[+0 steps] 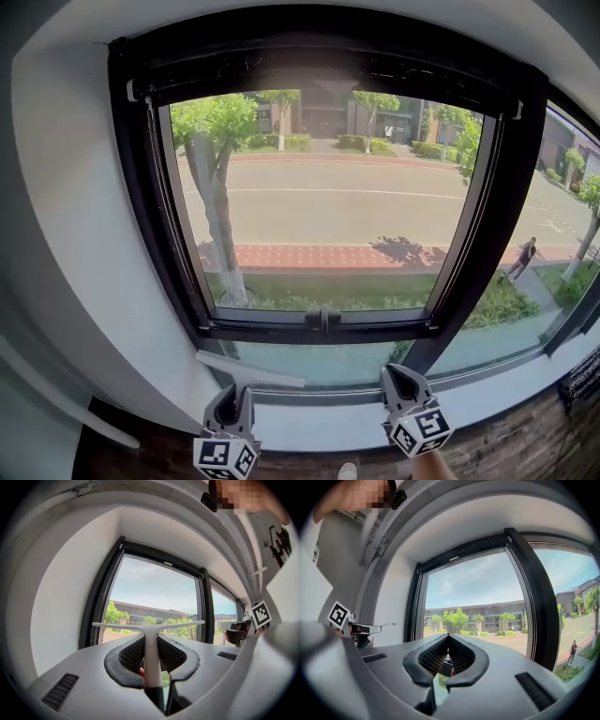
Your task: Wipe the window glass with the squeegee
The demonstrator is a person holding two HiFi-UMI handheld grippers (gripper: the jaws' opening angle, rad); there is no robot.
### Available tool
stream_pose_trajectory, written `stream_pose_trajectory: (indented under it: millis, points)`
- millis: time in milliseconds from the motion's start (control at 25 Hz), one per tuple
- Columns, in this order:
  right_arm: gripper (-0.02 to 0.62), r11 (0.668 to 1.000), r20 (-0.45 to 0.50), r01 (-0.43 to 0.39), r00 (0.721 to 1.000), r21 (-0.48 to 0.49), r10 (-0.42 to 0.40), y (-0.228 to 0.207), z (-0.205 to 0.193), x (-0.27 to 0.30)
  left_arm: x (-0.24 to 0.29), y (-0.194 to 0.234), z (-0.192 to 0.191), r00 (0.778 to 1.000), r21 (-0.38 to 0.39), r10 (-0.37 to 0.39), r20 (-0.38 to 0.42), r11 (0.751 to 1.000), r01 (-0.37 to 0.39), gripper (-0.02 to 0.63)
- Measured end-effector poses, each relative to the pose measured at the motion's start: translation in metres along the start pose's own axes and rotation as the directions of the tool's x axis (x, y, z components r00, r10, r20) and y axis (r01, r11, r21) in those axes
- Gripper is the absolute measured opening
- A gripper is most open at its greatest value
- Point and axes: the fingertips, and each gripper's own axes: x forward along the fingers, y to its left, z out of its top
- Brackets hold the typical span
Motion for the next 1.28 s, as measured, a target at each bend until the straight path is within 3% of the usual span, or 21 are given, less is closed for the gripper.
stream_pose_trajectory:
  millis: [320,560,800,1000,1120,1280]
  points:
    - [0.011,0.995,0.027,-0.096,0.995,0.019,0.095,-0.059,0.012,0.059,0.072,-0.020,0.022,0.998,0.013,0.057,0.038,0.998,-0.058,0.091]
    - [0.011,0.985,0.071,-0.171,0.983,-0.014,0.171,-0.071,0.027,0.097,0.112,-0.022,0.057,0.990,0.035,0.073,0.125,0.996,-0.078,0.091]
    - [0.011,0.988,0.118,-0.149,0.981,-0.043,0.153,-0.075,0.054,0.115,0.154,0.001,0.151,0.956,0.128,0.056,0.287,0.987,-0.096,0.091]
    - [0.011,0.992,0.101,-0.122,0.987,-0.032,0.125,-0.069,0.052,0.116,0.190,0.025,0.243,0.910,0.147,0.046,0.412,0.982,-0.116,0.091]
    - [0.011,0.992,0.115,-0.124,0.985,-0.036,0.127,-0.066,0.057,0.121,0.208,0.037,0.293,0.885,0.166,0.043,0.465,0.977,-0.135,0.091]
    - [0.011,0.990,0.141,-0.130,0.981,-0.055,0.137,-0.061,0.080,0.134,0.230,0.050,0.342,0.866,0.183,0.044,0.497,0.971,-0.155,0.091]
